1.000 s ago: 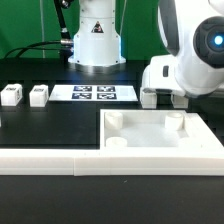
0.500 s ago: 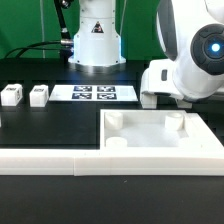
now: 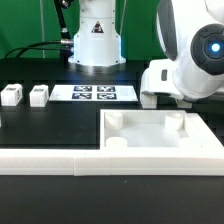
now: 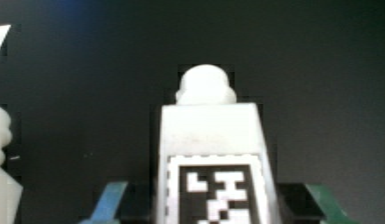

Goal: Assemble square table

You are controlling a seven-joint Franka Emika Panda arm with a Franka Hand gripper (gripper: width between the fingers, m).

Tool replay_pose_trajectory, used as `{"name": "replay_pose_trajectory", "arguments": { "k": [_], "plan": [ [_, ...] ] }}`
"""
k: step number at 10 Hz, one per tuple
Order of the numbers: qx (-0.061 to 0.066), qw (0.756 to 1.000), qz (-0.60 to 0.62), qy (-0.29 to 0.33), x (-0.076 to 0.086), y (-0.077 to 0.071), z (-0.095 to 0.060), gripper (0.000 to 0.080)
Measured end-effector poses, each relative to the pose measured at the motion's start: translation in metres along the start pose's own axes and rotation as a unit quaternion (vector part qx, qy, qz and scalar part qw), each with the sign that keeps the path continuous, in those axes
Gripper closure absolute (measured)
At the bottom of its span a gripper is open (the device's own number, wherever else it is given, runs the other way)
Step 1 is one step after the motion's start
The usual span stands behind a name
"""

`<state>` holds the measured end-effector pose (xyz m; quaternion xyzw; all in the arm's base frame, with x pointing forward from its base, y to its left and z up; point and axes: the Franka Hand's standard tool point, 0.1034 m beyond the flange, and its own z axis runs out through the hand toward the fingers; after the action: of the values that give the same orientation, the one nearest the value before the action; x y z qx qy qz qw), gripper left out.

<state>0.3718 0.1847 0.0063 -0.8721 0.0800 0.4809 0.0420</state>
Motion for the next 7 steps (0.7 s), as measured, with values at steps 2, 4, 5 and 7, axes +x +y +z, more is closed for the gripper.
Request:
{"name": "replay_pose_trajectory", "arguments": {
  "k": [2,4,5,7],
  "plan": [
    [0.001,1.0,-0.001,0.003,0.0,0.001,-0.004,0.0512],
    [0.003,0.999,-0.04,0.016,-0.023,0.013,-0.052,0.0512],
    [0.007,0.998,-0.047,0.027,-0.037,0.019,-0.076,0.0512],
    [0.003,0.998,-0.052,0.023,-0.068,0.024,-0.105,0.0512]
  ]
}}
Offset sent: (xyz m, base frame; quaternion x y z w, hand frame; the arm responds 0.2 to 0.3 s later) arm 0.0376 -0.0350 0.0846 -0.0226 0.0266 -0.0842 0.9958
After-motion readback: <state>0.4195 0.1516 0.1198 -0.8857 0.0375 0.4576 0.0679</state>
